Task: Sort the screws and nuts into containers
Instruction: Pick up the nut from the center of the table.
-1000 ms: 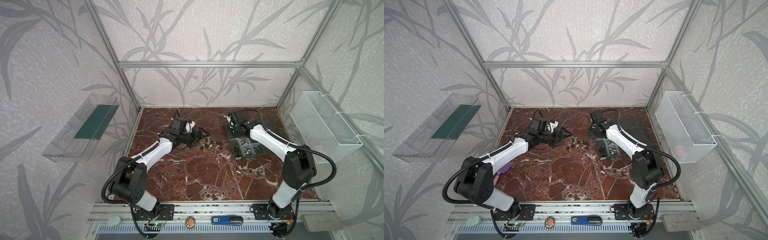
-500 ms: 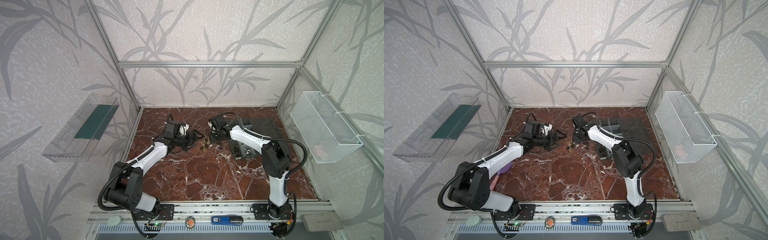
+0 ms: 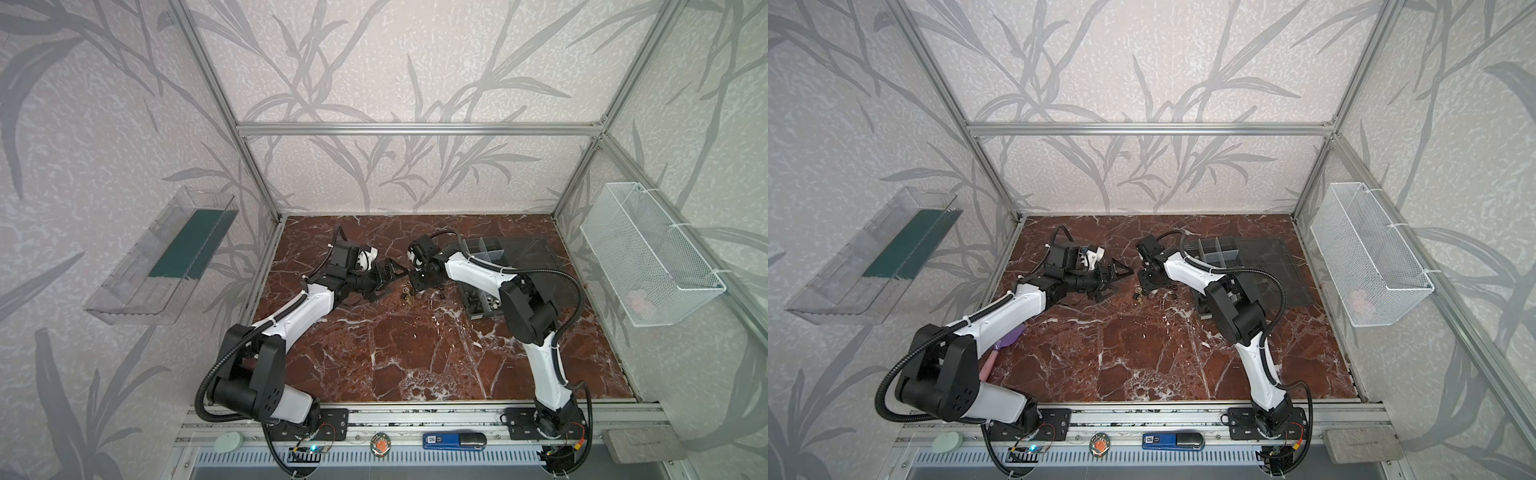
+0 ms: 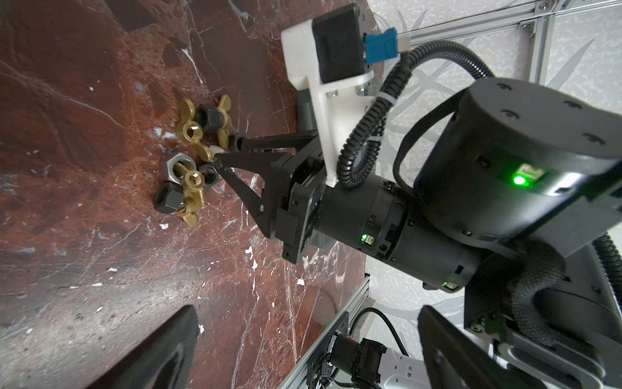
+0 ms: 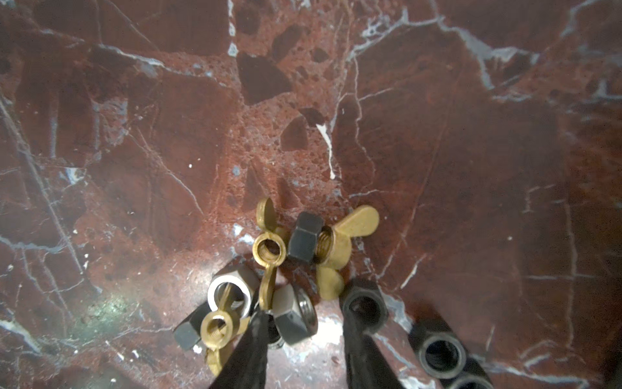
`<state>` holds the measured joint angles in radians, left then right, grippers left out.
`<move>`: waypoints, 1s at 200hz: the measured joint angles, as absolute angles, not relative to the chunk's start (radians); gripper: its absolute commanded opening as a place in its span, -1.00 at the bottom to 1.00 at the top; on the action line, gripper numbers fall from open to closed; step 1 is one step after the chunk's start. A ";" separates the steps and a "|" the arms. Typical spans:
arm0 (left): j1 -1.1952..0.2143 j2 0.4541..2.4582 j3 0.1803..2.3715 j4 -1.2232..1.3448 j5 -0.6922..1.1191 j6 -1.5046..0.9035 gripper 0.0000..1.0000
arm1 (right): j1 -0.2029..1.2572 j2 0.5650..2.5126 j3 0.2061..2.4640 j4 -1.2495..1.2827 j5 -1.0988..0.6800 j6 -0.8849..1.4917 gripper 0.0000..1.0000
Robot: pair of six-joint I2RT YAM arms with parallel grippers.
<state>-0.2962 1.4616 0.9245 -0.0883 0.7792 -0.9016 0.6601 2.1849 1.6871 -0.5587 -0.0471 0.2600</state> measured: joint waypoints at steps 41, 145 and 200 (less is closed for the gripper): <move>-0.292 1.462 0.925 -0.084 0.780 -0.901 0.99 | 0.660 2.193 1.702 -0.561 -0.046 0.259 -0.43; -0.292 1.462 0.925 -0.080 0.780 -0.902 0.99 | 0.661 2.233 1.706 -0.559 -0.046 0.258 -0.65; -0.292 1.462 0.925 -0.076 0.781 -0.902 0.99 | 0.660 2.220 1.703 -0.583 -0.025 0.257 -0.65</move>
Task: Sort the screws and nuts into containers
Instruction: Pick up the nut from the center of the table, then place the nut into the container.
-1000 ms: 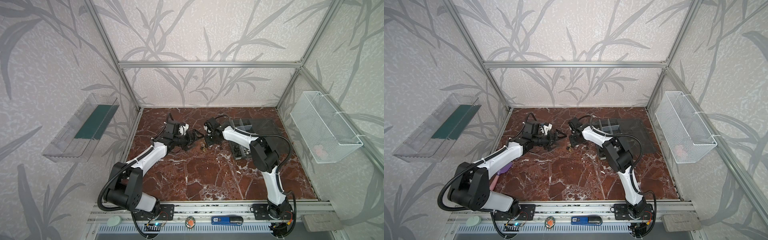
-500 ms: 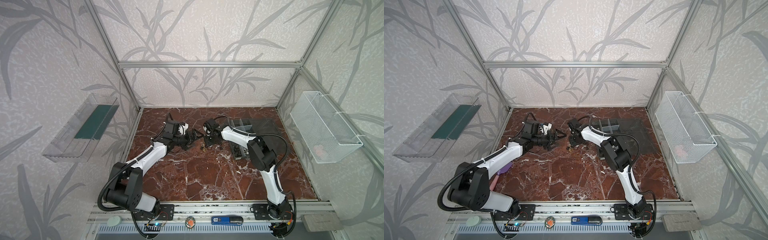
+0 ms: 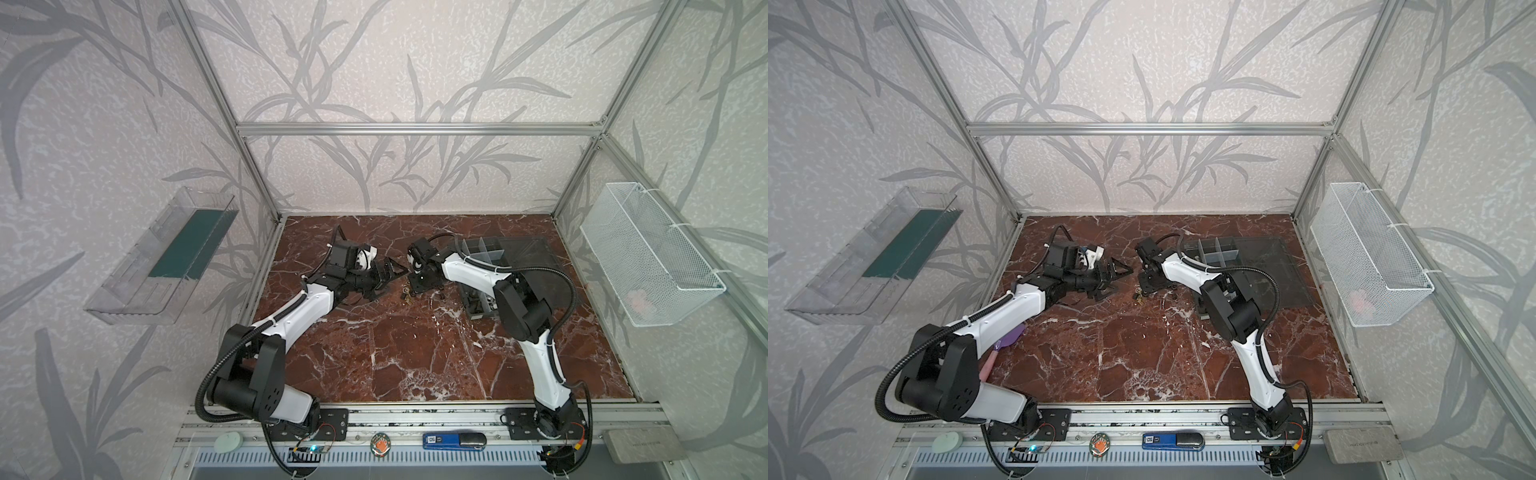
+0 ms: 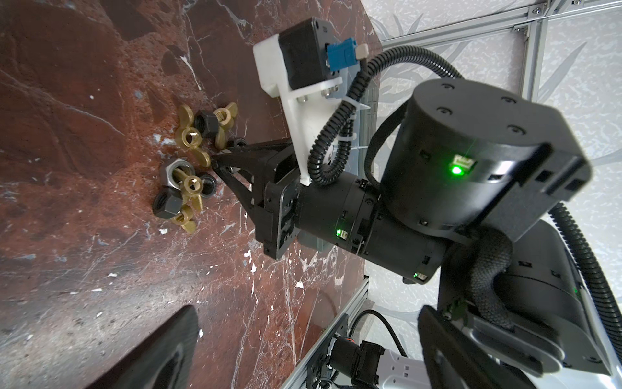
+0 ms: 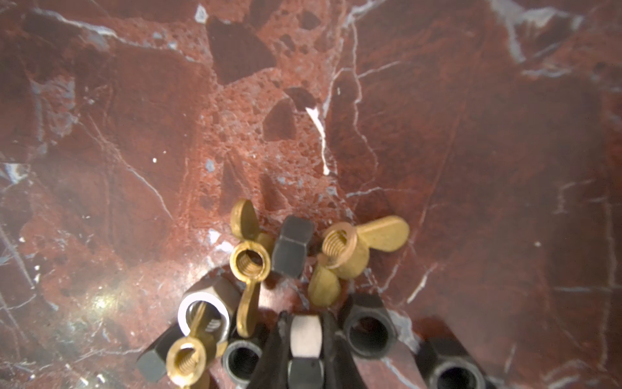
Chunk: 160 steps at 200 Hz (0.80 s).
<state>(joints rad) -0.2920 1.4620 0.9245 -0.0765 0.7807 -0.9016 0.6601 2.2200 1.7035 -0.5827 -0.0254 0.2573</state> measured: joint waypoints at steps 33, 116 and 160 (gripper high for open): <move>-0.292 1.462 0.925 -0.074 0.780 -0.906 0.99 | 0.660 2.169 1.695 -0.609 -0.001 0.257 -0.67; -0.348 1.469 0.941 -0.078 0.776 -0.909 0.99 | 0.581 1.849 1.472 -0.619 0.052 0.256 -0.67; -0.425 1.528 1.028 -0.076 0.762 -0.906 0.99 | 0.492 1.674 1.324 -0.630 0.096 0.256 -0.67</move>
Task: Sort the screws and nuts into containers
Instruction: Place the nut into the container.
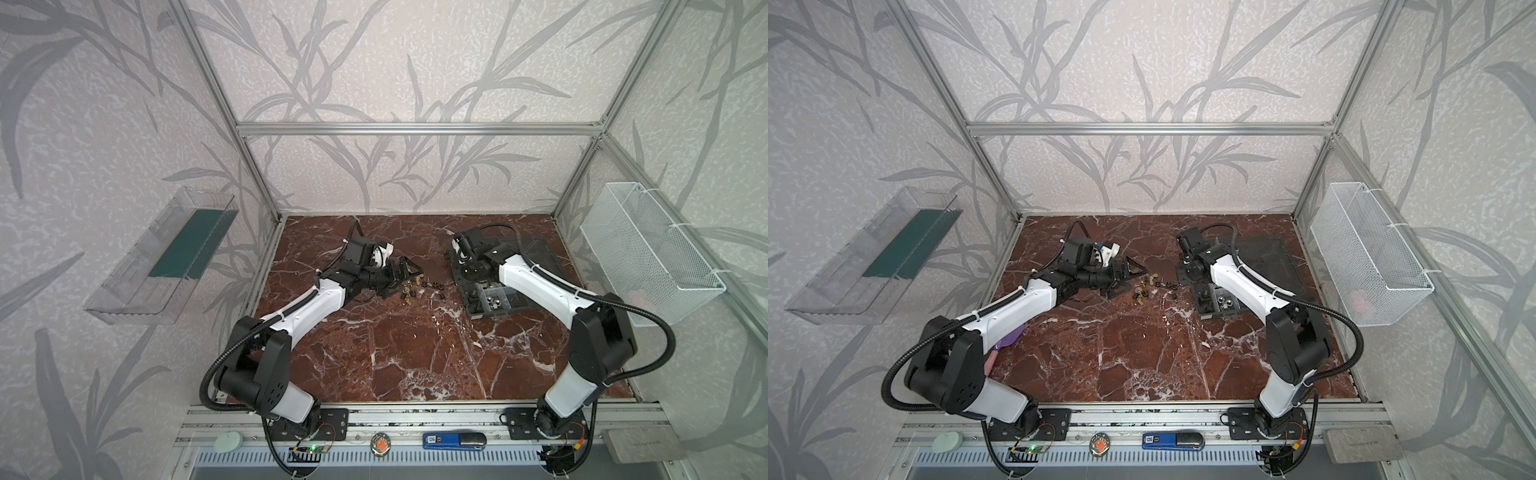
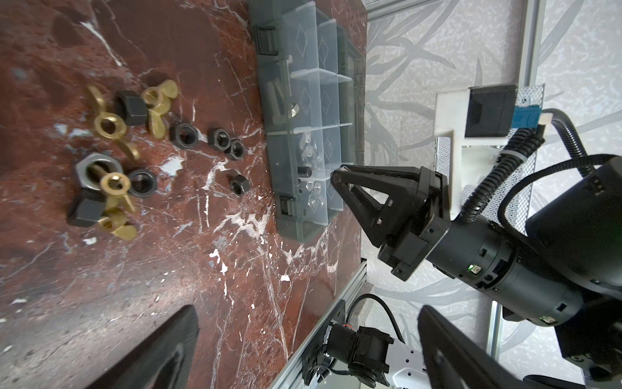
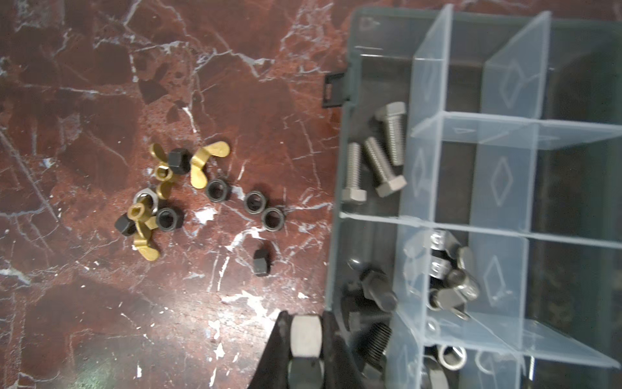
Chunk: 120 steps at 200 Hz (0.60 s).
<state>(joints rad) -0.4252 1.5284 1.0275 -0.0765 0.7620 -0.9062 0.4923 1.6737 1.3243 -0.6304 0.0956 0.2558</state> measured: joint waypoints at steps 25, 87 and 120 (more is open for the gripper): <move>-0.465 1.568 1.069 -0.075 0.756 -0.904 0.99 | 0.435 1.597 1.253 -0.635 0.104 0.257 -0.67; -0.513 1.618 1.097 -0.075 0.752 -0.907 0.99 | 0.306 1.493 1.108 -0.633 0.101 0.259 -0.68; -0.513 1.620 1.104 -0.075 0.749 -0.907 0.99 | 0.278 1.493 1.077 -0.633 0.096 0.260 -0.68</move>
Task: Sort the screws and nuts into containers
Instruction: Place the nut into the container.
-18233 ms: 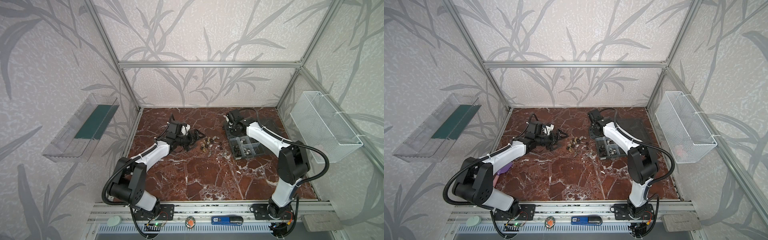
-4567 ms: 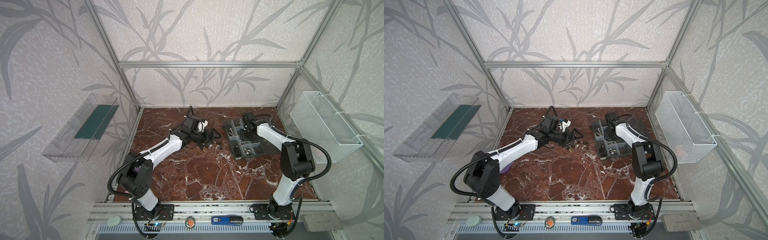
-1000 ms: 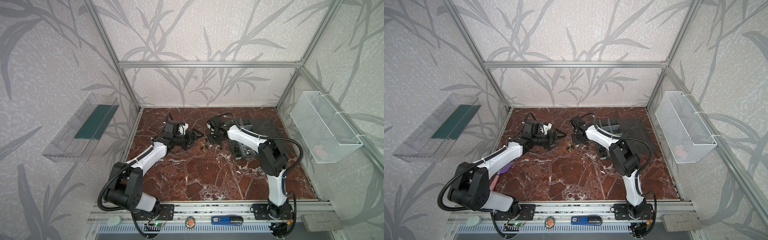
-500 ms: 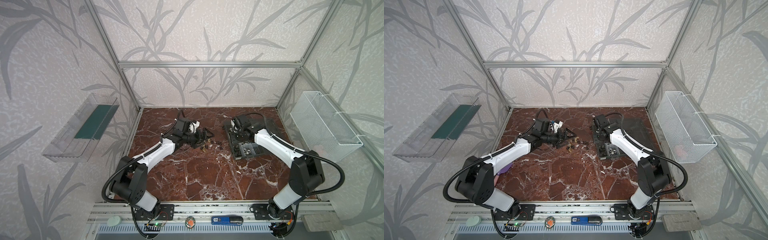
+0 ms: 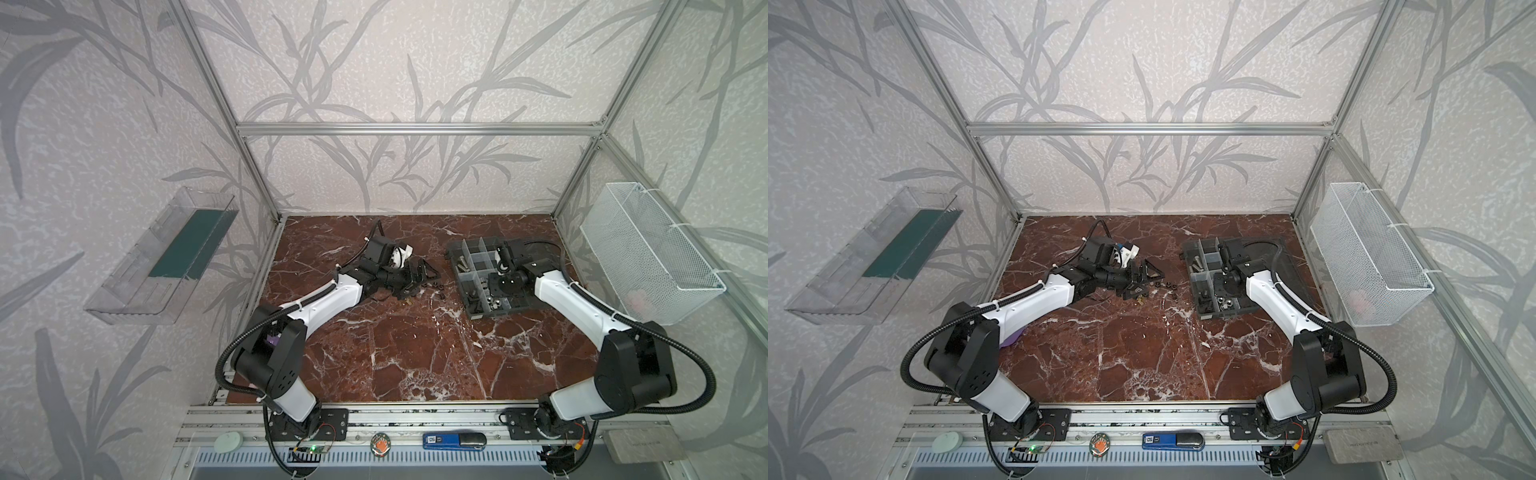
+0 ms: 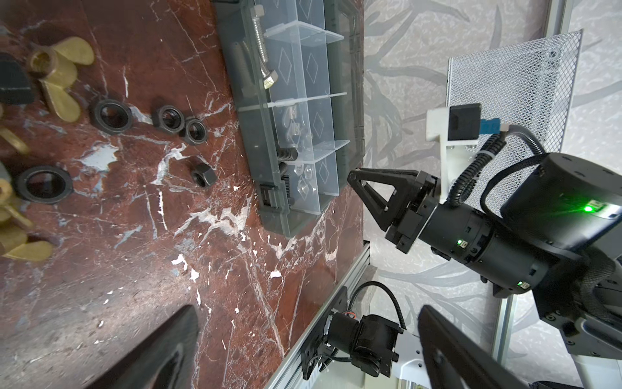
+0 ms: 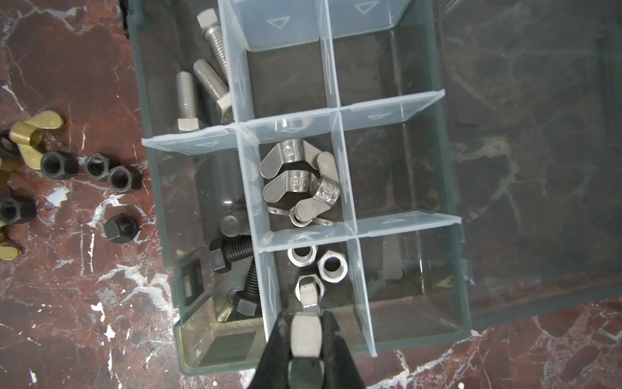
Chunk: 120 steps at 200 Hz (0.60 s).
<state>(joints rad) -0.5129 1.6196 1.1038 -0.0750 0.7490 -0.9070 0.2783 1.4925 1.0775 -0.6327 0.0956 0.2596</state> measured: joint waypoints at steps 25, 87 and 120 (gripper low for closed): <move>-0.513 1.620 1.112 -0.074 0.748 -0.907 0.99 | 0.275 1.509 1.076 -0.628 0.093 0.260 -0.67; -0.515 1.620 1.112 -0.087 0.744 -0.900 0.99 | 0.275 1.574 1.057 -0.624 0.088 0.265 -0.55; -0.515 1.620 1.112 -0.096 0.741 -0.898 0.99 | 0.275 1.572 1.046 -0.626 0.091 0.268 -0.40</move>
